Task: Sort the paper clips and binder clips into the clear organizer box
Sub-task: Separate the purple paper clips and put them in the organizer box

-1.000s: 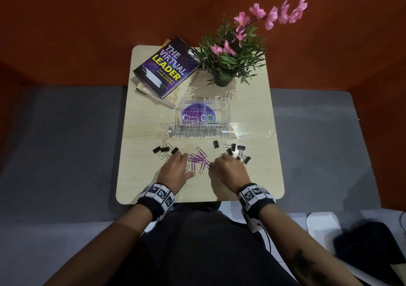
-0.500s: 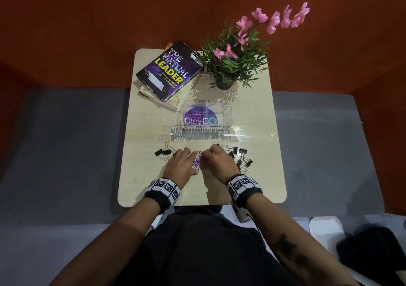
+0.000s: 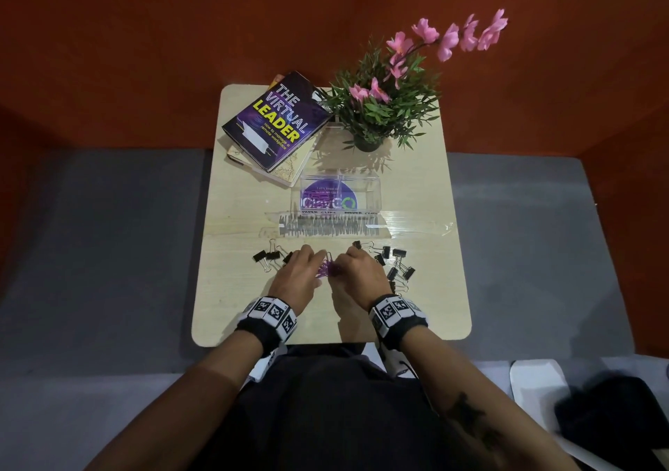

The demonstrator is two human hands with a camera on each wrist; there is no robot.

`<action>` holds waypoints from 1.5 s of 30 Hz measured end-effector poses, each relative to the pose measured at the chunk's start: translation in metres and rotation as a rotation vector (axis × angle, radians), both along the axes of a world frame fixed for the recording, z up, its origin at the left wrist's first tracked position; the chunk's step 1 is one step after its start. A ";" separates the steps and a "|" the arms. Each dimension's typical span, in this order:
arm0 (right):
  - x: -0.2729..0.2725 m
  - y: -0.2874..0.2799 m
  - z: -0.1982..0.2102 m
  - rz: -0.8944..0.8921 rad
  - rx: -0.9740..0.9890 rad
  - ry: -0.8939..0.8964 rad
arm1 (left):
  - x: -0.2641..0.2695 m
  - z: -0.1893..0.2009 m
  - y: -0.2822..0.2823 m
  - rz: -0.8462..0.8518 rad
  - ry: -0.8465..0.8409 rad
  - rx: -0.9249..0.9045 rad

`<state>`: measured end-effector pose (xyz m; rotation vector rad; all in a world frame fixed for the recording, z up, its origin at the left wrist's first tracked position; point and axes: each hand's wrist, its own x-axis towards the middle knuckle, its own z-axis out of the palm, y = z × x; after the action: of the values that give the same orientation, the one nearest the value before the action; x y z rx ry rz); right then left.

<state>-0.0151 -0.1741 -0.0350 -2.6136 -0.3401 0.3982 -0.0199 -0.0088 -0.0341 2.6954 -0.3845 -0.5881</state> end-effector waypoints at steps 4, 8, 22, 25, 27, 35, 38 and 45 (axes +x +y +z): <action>0.001 0.002 0.000 0.018 -0.010 -0.017 | 0.002 0.000 0.000 -0.039 -0.001 0.064; -0.001 0.002 0.002 0.080 -0.103 -0.022 | 0.001 -0.001 0.002 -0.059 -0.040 0.021; 0.006 -0.018 0.012 -0.196 0.082 0.127 | 0.021 0.024 0.003 0.121 -0.033 -0.082; 0.012 -0.028 0.024 -0.267 0.207 0.155 | 0.043 0.051 0.000 0.208 -0.103 -0.223; 0.020 -0.031 0.035 -0.319 0.257 0.143 | 0.067 0.063 -0.001 0.243 -0.140 -0.261; 0.088 -0.009 0.076 -0.389 0.259 -0.016 | 0.140 0.063 -0.008 0.341 -0.077 -0.176; 0.113 0.005 0.081 -0.398 0.199 -0.004 | 0.142 0.054 -0.005 0.444 -0.026 -0.244; 0.136 0.025 0.079 -0.300 0.153 0.052 | 0.081 0.054 0.013 0.462 -0.182 -0.359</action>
<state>0.1214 -0.1493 0.0437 -2.4477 0.0399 0.3216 0.0609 0.0044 0.0198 2.3737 0.0881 -0.1246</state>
